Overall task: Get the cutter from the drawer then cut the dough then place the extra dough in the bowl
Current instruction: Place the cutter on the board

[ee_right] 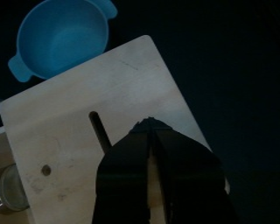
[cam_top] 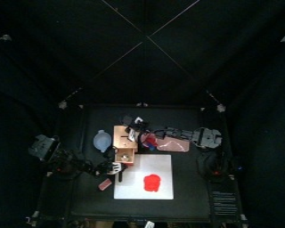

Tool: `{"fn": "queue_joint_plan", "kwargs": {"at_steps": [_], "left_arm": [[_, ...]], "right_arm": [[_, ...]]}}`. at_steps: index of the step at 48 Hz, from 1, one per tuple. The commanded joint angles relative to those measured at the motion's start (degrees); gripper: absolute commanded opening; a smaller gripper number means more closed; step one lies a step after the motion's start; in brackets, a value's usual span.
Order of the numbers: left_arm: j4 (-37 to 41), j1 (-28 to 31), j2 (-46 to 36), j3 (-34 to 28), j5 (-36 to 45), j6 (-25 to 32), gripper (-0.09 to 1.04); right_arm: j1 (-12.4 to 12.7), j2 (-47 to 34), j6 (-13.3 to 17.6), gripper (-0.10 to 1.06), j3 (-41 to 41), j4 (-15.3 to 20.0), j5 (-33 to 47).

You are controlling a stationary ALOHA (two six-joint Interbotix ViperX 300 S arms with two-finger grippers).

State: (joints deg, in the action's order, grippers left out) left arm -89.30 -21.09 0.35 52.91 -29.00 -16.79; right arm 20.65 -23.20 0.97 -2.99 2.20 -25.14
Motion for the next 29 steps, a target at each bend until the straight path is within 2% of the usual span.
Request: {"fn": "queue_joint_plan", "kwargs": {"at_steps": [1, 12, 21, 25, 29], "left_arm": [[0.7, 0.0, -0.8, -1.6, -0.4, 0.2, 0.81], [4.2, -2.1, -7.1, -1.6, -1.5, 0.4, 0.81], [4.9, -5.7, -16.6, 4.9, -5.3, 0.8, 0.8], [9.8, -6.9, -22.8, 8.9, -10.5, 1.4, 0.8], [18.0, -6.8, -26.5, 12.1, -12.7, 1.7, 0.8]], "right_arm": [[-0.2, 0.3, 0.0, 0.03, 0.0, -0.1, -0.5], [-0.4, 0.3, 0.0, 0.03, -0.3, -0.1, -0.5], [-1.8, 1.4, -0.2, 0.03, -1.6, -0.1, -1.1], [-2.7, 3.6, -0.4, 0.04, -2.6, -0.1, -3.6], [-3.7, 5.7, -0.9, 0.04, -3.2, -0.1, -4.6]]}}
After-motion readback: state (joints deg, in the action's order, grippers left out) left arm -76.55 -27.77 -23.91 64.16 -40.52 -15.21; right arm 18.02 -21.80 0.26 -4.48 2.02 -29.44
